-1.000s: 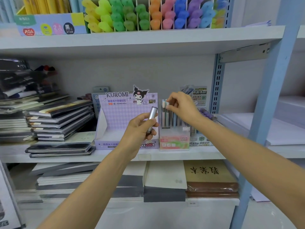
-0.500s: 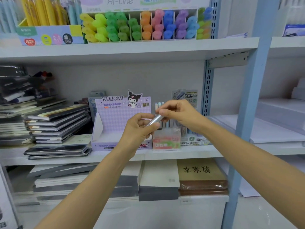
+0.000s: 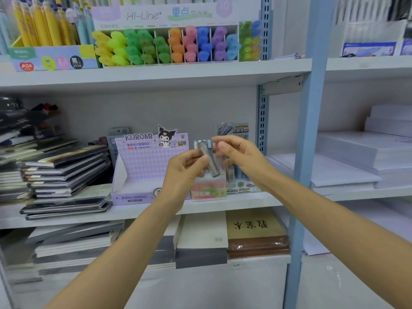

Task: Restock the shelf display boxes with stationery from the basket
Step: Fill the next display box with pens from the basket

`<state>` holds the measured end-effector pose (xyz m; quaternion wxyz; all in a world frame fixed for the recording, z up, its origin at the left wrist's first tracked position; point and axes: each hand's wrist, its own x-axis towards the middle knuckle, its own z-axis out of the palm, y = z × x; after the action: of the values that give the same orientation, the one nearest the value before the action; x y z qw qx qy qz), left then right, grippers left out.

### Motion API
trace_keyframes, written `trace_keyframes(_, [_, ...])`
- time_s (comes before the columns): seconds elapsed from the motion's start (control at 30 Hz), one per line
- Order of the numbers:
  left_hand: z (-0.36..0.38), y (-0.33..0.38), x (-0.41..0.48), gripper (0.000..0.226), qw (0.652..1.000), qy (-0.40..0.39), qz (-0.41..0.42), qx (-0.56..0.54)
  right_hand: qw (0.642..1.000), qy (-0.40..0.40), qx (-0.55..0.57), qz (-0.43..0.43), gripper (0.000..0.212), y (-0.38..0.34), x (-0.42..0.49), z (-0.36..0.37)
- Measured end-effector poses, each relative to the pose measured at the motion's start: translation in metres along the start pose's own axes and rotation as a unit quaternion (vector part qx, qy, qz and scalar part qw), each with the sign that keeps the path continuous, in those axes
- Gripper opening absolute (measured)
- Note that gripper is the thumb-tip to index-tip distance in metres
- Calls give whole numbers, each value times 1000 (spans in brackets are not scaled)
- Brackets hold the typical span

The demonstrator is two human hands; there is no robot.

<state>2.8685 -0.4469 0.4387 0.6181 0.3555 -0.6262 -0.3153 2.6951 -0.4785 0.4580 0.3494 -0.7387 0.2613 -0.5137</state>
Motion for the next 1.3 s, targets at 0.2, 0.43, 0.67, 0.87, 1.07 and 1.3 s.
trace_keyframes(0.2, [25, 1, -2, 21, 990, -42, 72, 116, 995, -1, -100, -13, 27, -9, -2, -22])
trace_keyframes(0.43, [29, -48, -10, 48, 831, -93, 153, 526, 978, 138, -153, 30, 18, 19, -7, -55])
trace_keyframes(0.67, [24, -73, -5, 57, 779, -98, 193, 588, 964, 140, -225, 33, 19, 58, -7, -54])
trace_keyframes(0.87, [23, -78, -5, 64, 766, -97, 201, 603, 946, 88, -312, 3, 18, 73, 1, -57])
trace_keyframes(1.07, [24, -79, -5, 65, 768, -97, 200, 600, 937, 53, -345, 12, 23, 76, 7, -61])
trace_keyframes(1.3, [23, -80, -5, 71, 765, -96, 202, 604, 913, 78, -400, -26, 20, 87, -2, -53])
